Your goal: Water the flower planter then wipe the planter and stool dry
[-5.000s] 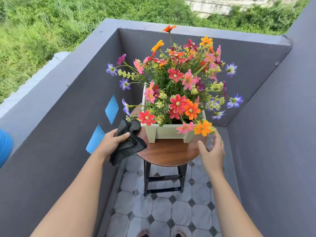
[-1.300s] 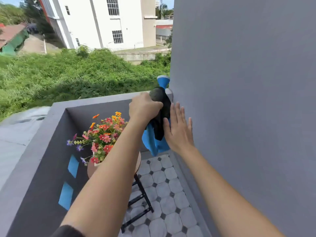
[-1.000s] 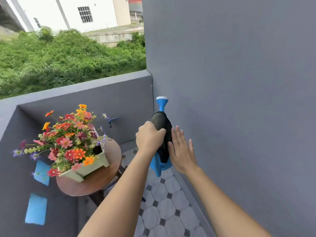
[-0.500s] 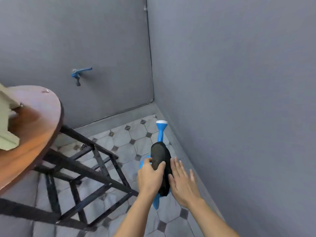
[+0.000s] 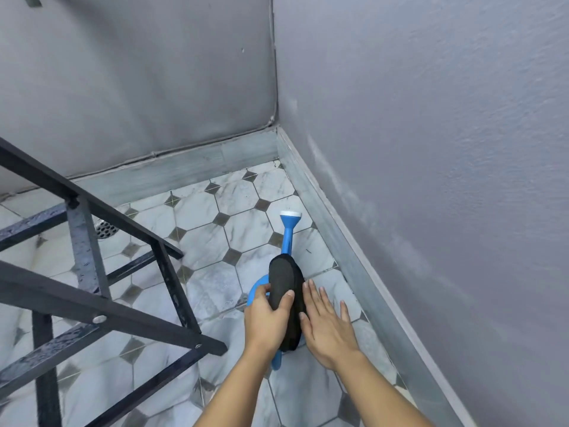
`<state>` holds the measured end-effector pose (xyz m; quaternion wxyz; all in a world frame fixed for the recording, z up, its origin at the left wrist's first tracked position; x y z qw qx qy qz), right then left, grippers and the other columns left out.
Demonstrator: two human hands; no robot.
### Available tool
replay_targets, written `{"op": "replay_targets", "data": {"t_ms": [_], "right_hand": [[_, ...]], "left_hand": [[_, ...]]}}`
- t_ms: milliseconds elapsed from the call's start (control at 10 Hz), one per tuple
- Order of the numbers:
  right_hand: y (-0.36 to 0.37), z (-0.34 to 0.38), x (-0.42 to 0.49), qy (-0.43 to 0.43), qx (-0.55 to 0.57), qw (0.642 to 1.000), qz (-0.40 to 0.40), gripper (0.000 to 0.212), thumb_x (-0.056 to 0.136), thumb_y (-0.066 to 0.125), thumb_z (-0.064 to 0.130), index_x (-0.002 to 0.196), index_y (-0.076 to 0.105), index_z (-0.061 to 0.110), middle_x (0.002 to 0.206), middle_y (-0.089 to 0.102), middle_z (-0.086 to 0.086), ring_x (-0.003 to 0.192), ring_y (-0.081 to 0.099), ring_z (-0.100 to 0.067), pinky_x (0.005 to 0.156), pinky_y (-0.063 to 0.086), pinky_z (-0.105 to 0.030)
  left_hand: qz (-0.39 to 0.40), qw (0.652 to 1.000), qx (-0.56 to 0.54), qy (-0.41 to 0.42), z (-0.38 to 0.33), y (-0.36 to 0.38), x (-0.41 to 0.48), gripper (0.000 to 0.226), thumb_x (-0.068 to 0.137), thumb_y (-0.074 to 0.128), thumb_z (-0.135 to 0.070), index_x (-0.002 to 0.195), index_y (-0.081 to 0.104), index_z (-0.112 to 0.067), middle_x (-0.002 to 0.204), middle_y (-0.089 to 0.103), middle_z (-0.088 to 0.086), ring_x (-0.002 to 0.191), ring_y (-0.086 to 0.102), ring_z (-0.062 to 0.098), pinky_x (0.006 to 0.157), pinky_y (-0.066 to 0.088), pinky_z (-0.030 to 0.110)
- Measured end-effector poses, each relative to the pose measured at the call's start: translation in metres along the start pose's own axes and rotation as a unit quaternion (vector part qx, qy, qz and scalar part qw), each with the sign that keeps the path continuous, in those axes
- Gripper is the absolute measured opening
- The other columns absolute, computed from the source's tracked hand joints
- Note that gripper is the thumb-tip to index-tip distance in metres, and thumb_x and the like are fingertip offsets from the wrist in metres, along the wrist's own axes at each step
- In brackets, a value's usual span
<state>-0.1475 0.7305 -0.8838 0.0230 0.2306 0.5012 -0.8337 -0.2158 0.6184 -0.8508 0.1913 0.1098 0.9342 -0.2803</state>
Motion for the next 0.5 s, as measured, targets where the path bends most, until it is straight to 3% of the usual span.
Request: {"op": "replay_targets", "data": {"t_ms": [100, 200, 300, 400, 500], "right_hand": [[-0.001, 0.0, 0.003, 0.004, 0.003, 1.0, 0.006, 0.069, 0.071, -0.018, 0.053, 0.134, -0.03, 0.027, 0.15, -0.025, 0.017, 0.143, -0.015, -0.006, 0.118, -0.001, -0.046], [-0.019, 0.004, -0.006, 0.02, -0.021, 0.999, 0.015, 0.062, 0.087, -0.004, 0.054, 0.132, -0.03, 0.022, 0.147, -0.027, 0.015, 0.146, -0.014, -0.01, 0.118, -0.004, -0.045], [-0.051, 0.011, -0.016, 0.037, -0.027, 0.999, 0.011, 0.072, 0.08, -0.009, 0.058, 0.137, -0.027, 0.018, 0.152, -0.024, 0.01, 0.146, -0.013, -0.01, 0.118, -0.003, -0.043], [-0.144, 0.05, -0.05, 0.026, -0.036, 0.998, -0.034, 0.076, 0.083, -0.007, 0.057, 0.148, -0.013, 0.018, 0.159, -0.013, 0.006, 0.146, -0.011, -0.01, 0.118, -0.004, -0.04], [-0.219, 0.087, -0.078, 0.019, -0.032, 0.998, -0.043, 0.061, 0.098, 0.011, 0.045, 0.149, -0.008, 0.016, 0.16, -0.009, 0.005, 0.147, -0.01, -0.01, 0.118, -0.004, -0.039]], "left_hand": [[0.007, 1.0, 0.026, 0.009, -0.003, 0.001, 0.0, 0.042, 0.085, 0.061, -0.038, 0.117, 0.051, -0.013, 0.103, 0.066, 0.008, 0.096, 0.061, 0.024, 0.077, 0.048, 0.032], [-0.006, 0.983, 0.181, 0.015, -0.022, -0.01, -0.014, 0.061, 0.084, 0.052, -0.057, 0.127, 0.043, -0.015, 0.121, 0.054, 0.009, 0.117, 0.048, 0.029, 0.091, 0.041, 0.038], [-0.03, 0.972, 0.233, 0.023, -0.051, -0.03, -0.025, 0.07, 0.086, 0.044, -0.062, 0.136, 0.038, -0.014, 0.134, 0.044, 0.009, 0.126, 0.037, 0.029, 0.099, 0.035, 0.041], [-0.057, 0.98, 0.177, 0.065, -0.131, -0.077, -0.062, 0.055, 0.096, 0.036, -0.045, 0.137, 0.038, -0.007, 0.14, 0.044, 0.011, 0.13, 0.036, 0.027, 0.103, 0.031, 0.038], [-0.05, 0.98, 0.163, 0.097, -0.197, -0.117, -0.09, 0.049, 0.099, 0.033, -0.036, 0.136, 0.039, -0.004, 0.14, 0.046, 0.013, 0.128, 0.039, 0.028, 0.104, 0.031, 0.037]]}}
Point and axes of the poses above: each hand's wrist, its own x-axis towards the middle knuckle, its own y-axis out of the palm, z = x × y, the point moved 5 cm from there along x, towards the middle knuckle
